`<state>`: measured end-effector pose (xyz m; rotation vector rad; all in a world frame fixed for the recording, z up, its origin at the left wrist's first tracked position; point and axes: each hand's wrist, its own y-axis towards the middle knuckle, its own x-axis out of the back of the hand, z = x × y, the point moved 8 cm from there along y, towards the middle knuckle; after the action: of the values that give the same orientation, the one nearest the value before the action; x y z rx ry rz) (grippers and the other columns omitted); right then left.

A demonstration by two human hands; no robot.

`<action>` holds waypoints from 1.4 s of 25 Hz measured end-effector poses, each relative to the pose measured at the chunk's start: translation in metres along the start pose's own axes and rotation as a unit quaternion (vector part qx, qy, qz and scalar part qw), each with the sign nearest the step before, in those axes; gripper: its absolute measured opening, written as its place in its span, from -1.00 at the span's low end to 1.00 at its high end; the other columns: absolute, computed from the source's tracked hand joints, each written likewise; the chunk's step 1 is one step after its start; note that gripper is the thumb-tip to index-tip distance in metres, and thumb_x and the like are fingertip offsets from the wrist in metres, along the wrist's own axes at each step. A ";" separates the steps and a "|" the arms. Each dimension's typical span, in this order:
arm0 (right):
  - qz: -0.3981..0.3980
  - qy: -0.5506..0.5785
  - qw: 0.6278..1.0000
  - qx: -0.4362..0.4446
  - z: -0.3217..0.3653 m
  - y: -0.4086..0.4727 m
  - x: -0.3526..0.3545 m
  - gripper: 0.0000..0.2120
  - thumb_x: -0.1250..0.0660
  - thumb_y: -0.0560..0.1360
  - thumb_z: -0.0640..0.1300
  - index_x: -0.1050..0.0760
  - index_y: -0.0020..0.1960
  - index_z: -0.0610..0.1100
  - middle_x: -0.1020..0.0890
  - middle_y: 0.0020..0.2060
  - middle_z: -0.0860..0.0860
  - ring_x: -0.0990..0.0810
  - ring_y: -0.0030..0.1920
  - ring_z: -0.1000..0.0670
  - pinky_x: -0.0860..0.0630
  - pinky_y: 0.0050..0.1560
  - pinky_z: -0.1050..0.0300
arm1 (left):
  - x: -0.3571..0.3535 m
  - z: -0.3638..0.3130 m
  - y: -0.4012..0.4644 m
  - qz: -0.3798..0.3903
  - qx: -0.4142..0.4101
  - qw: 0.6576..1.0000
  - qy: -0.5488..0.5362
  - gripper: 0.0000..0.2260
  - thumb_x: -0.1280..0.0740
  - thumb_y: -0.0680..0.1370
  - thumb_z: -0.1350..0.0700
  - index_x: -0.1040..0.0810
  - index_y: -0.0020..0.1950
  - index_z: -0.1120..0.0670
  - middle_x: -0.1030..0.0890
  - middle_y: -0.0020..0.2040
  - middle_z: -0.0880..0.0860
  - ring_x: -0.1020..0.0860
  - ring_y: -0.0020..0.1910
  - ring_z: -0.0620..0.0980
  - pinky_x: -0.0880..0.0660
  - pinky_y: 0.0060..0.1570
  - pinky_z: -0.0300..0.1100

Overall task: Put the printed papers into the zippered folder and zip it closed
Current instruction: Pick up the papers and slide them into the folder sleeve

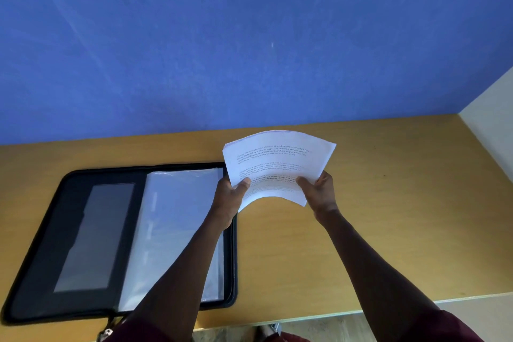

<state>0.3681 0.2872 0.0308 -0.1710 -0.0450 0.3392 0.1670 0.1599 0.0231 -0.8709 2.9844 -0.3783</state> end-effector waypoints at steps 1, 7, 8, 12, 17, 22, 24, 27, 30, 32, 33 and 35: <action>0.003 -0.011 1.000 -0.010 -0.003 -0.001 0.000 -0.86 -0.36 0.36 -0.27 -0.62 -0.11 -0.15 -0.69 -0.18 -0.15 -0.62 -0.17 -0.07 -0.60 -0.14 -0.08 | -0.001 0.002 0.000 0.004 0.005 1.000 0.005 -0.79 -0.33 0.62 0.15 -0.58 0.23 -0.05 -0.67 0.13 -0.04 -0.62 0.13 0.00 -0.61 0.06 -0.11; -0.012 -0.056 0.998 -0.031 -0.010 -0.004 0.004 -0.90 -0.40 0.48 -0.30 -0.63 -0.03 -0.18 -0.71 -0.05 -0.21 -0.67 -0.05 -0.25 -0.62 -0.03 -0.19 | -0.005 0.002 0.003 0.004 0.007 1.000 0.013 -0.79 -0.33 0.62 0.12 -0.61 0.23 -0.04 -0.70 0.09 -0.08 -0.65 0.10 -0.06 -0.60 0.10 -0.08; -0.016 -0.054 0.998 -0.028 -0.008 -0.003 0.005 -0.90 -0.40 0.48 -0.30 -0.63 -0.01 -0.19 -0.71 -0.05 -0.19 -0.67 -0.01 -0.25 -0.62 -0.01 -0.20 | -0.005 0.000 0.003 0.005 0.003 1.000 0.013 -0.79 -0.33 0.61 0.11 -0.61 0.23 -0.04 -0.69 0.10 -0.09 -0.65 0.10 -0.06 -0.60 0.09 -0.09; -0.015 -0.077 0.996 -0.040 -0.011 -0.003 0.009 -0.84 -0.40 0.48 -0.30 -0.62 0.05 -0.25 -0.71 -0.03 -0.18 -0.67 0.00 -0.23 -0.63 0.04 -0.23 | -0.010 0.001 0.000 0.015 0.009 0.999 0.027 -0.83 -0.33 0.61 0.08 -0.61 0.09 -0.20 -0.69 0.07 -0.13 -0.64 0.09 -0.08 -0.60 0.08 -0.10; -0.009 -0.093 0.995 -0.046 -0.015 -0.007 0.013 -0.80 -0.40 0.48 -0.30 -0.60 0.11 -0.27 -0.70 -0.01 -0.18 -0.66 0.03 -0.24 -0.63 0.05 -0.20 | -0.014 0.002 -0.002 0.021 0.011 0.999 0.035 -0.78 -0.33 0.62 0.10 -0.57 0.02 -0.27 -0.66 0.08 -0.14 -0.62 0.11 -0.06 -0.59 0.12 -0.05; -0.009 -0.097 0.994 -0.057 -0.018 -0.006 0.014 -0.80 -0.42 0.48 -0.26 -0.60 0.09 -0.25 -0.70 -0.02 -0.13 -0.67 0.02 -0.18 -0.64 0.04 -0.17 | -0.015 0.003 -0.002 0.019 0.014 0.999 0.040 -0.82 -0.33 0.62 0.11 -0.56 0.08 -0.20 -0.66 0.14 -0.03 -0.62 0.12 -0.02 -0.59 0.16 0.05; -0.006 -0.102 0.993 -0.061 -0.020 -0.007 0.014 -0.81 -0.42 0.47 -0.25 -0.60 0.08 -0.23 -0.70 -0.03 -0.13 -0.67 0.01 -0.18 -0.64 0.04 -0.18 | -0.016 0.005 -0.002 0.026 0.013 0.999 0.040 -0.81 -0.33 0.62 0.12 -0.56 0.10 -0.19 -0.66 0.14 -0.04 -0.61 0.14 -0.02 -0.59 0.16 0.03; -0.001 -0.104 0.993 -0.059 -0.017 -0.004 0.012 -0.80 -0.41 0.47 -0.24 -0.60 0.09 -0.24 -0.70 -0.02 -0.12 -0.67 0.02 -0.17 -0.64 0.05 -0.16 | -0.014 0.004 0.002 0.012 0.017 0.999 0.046 -0.83 -0.33 0.62 0.10 -0.58 0.07 -0.19 -0.67 0.11 -0.06 -0.62 0.12 -0.02 -0.60 0.14 0.00; 0.007 -0.099 0.993 -0.059 -0.018 -0.004 0.011 -0.80 -0.41 0.48 -0.26 -0.60 0.10 -0.23 -0.70 0.00 -0.13 -0.66 0.03 -0.16 -0.63 0.07 -0.17 | -0.015 0.005 0.003 0.010 0.017 0.999 0.048 -0.77 -0.34 0.61 0.08 -0.61 -0.01 -0.30 -0.68 0.04 -0.15 -0.64 0.08 -0.07 -0.60 0.07 -0.07; 0.015 -0.097 0.993 -0.061 -0.020 -0.005 0.011 -0.80 -0.40 0.49 -0.27 -0.60 0.11 -0.23 -0.70 0.00 -0.13 -0.66 0.04 -0.17 -0.63 0.08 -0.18 | -0.017 0.009 0.002 0.014 0.022 0.998 0.049 -0.78 -0.35 0.61 0.08 -0.60 -0.01 -0.29 -0.68 0.05 -0.15 -0.64 0.08 -0.08 -0.60 0.09 -0.05; 0.017 -0.096 0.993 -0.062 -0.021 -0.005 0.011 -0.80 -0.40 0.49 -0.26 -0.60 0.11 -0.22 -0.69 0.00 -0.13 -0.66 0.04 -0.17 -0.63 0.07 -0.18 | -0.017 0.010 0.002 0.011 0.024 0.998 0.049 -0.80 -0.35 0.61 0.08 -0.59 0.00 -0.26 -0.68 0.07 -0.12 -0.63 0.09 -0.06 -0.60 0.11 -0.02; 0.020 -0.094 0.993 -0.063 -0.022 -0.004 0.012 -0.81 -0.41 0.50 -0.24 -0.60 0.11 -0.21 -0.70 0.00 -0.12 -0.66 0.04 -0.16 -0.63 0.07 -0.17 | -0.016 0.011 0.002 0.001 0.027 0.998 0.053 -0.83 -0.34 0.61 0.08 -0.58 0.00 -0.23 -0.67 0.07 -0.09 -0.63 0.09 -0.03 -0.59 0.13 0.01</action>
<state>0.3824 0.2844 0.0097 -0.2646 -0.2500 0.3927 0.1805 0.1677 0.0110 -0.8710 3.0538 -0.5177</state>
